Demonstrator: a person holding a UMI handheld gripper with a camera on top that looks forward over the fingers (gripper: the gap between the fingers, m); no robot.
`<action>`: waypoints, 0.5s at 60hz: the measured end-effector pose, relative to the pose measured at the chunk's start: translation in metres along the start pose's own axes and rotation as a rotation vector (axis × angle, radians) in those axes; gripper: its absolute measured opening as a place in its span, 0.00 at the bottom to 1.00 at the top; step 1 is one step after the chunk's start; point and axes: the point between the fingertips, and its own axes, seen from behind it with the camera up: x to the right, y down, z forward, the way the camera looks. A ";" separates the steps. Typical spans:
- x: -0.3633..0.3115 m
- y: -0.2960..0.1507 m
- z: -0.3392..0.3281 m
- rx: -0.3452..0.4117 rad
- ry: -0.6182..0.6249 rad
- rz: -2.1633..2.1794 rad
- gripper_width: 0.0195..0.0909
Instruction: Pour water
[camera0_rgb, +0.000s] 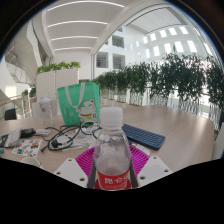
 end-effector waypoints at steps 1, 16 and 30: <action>0.000 0.006 0.004 -0.010 -0.003 0.003 0.43; -0.007 0.017 0.004 -0.021 -0.017 -0.004 0.47; -0.003 0.026 -0.055 -0.180 -0.004 0.014 0.89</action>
